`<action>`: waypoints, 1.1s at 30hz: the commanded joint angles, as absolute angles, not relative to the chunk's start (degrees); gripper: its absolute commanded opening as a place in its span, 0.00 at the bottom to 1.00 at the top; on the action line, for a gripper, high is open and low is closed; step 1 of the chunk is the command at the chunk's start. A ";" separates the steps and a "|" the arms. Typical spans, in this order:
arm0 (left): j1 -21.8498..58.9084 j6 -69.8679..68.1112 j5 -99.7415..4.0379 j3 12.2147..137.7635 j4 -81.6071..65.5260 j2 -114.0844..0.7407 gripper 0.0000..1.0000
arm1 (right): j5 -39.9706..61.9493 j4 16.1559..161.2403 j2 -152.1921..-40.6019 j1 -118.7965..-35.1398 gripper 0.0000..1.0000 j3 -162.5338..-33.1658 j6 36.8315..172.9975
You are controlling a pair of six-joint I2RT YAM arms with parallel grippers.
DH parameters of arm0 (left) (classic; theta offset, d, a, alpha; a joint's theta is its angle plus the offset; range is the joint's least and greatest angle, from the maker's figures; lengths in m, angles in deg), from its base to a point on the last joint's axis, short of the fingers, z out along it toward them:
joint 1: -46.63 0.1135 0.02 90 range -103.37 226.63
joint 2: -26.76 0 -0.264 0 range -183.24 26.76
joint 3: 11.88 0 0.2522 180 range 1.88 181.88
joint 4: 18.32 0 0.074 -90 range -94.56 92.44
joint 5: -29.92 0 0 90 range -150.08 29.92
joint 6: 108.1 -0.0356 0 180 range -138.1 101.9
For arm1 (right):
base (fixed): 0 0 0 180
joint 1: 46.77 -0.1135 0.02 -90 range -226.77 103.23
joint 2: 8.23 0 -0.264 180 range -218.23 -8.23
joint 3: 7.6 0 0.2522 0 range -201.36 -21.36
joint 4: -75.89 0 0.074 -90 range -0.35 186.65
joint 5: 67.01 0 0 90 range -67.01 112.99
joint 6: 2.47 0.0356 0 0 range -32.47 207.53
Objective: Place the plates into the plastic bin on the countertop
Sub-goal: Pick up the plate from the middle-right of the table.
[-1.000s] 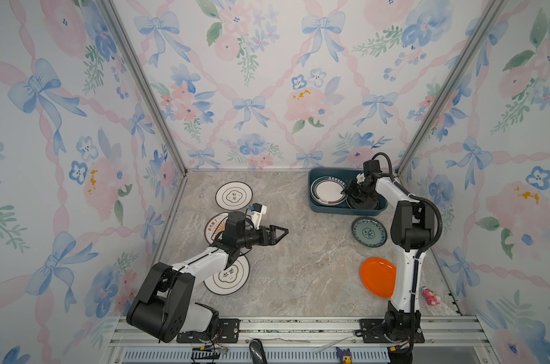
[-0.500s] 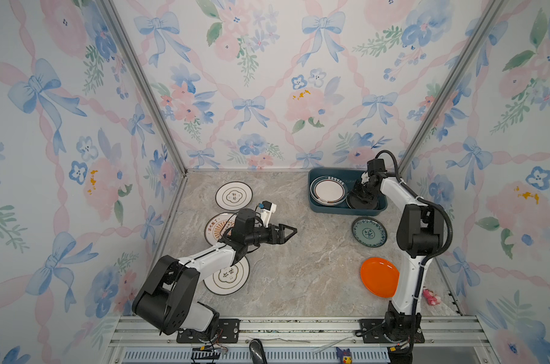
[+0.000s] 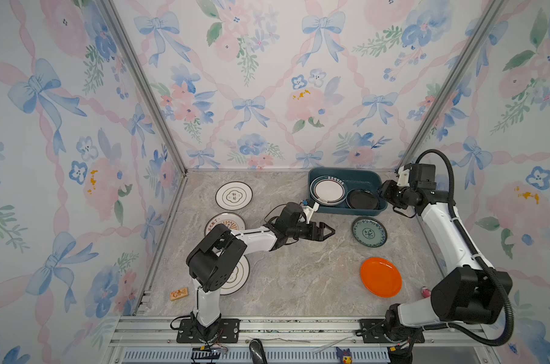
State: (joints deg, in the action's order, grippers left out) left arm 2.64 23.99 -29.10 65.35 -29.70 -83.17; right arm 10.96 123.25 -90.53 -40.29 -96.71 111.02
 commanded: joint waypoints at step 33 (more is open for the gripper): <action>-5.31 40.13 -43.34 102.72 -18.23 -121.22 0.47 | 1.98 115.66 -81.13 -33.61 0.50 -79.98 111.66</action>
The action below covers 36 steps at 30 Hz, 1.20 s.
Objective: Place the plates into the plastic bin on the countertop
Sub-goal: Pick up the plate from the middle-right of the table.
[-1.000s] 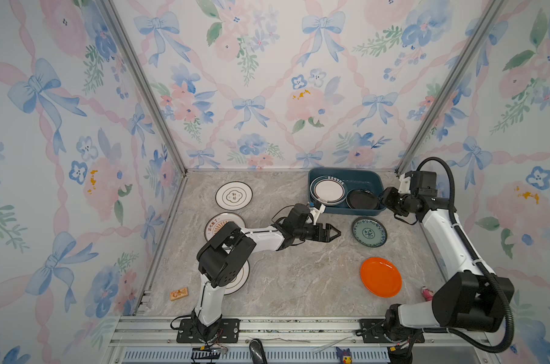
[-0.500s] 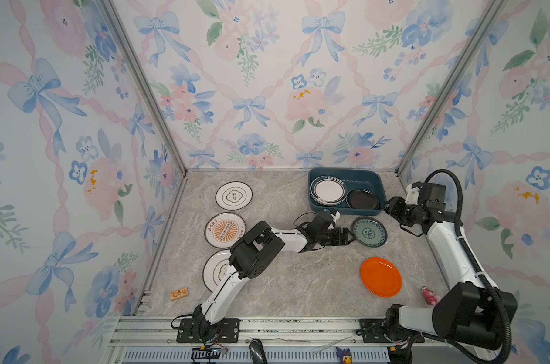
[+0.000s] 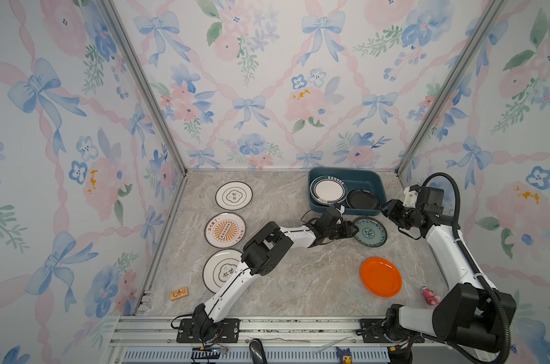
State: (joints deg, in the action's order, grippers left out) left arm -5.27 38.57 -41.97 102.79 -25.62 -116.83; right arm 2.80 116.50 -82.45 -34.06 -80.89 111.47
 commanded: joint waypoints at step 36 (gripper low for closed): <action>-2.23 30.66 -48.61 98.54 -10.79 -116.11 0.00 | -0.95 113.21 -80.13 -33.58 0.51 -74.24 110.21</action>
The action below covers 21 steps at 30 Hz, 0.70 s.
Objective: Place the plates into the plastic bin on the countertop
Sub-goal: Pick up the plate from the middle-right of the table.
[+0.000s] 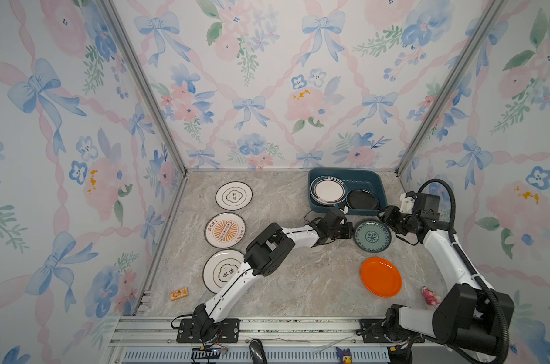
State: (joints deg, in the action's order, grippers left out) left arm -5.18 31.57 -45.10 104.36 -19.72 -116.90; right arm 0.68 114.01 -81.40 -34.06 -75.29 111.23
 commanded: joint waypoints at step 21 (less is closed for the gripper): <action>6.29 20.32 -44.71 58.47 -18.65 -80.39 0.00 | -8.78 105.31 -82.38 -44.60 0.55 -68.90 113.73</action>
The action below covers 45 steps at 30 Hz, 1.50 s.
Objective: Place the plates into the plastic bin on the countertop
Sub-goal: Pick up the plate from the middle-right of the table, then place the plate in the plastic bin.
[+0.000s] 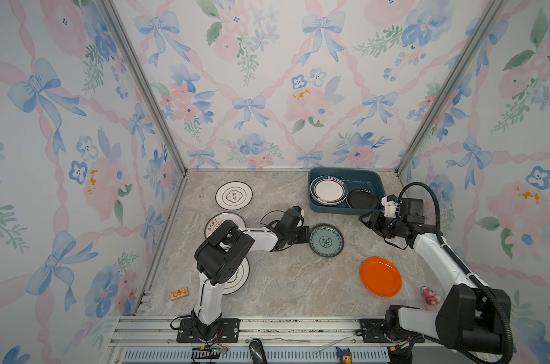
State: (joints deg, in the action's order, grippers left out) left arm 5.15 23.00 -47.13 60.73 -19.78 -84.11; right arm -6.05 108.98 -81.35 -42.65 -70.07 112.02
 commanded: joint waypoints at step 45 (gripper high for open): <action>17.41 15.13 -33.57 50.05 -12.93 -60.17 0.00 | -25.82 63.71 -98.99 -63.29 0.05 -58.19 129.19</action>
State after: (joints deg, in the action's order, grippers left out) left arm 17.24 17.15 -33.89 50.09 -12.94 -62.30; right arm -25.85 66.69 -98.25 -62.75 -58.72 127.17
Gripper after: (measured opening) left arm 0.049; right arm 0.066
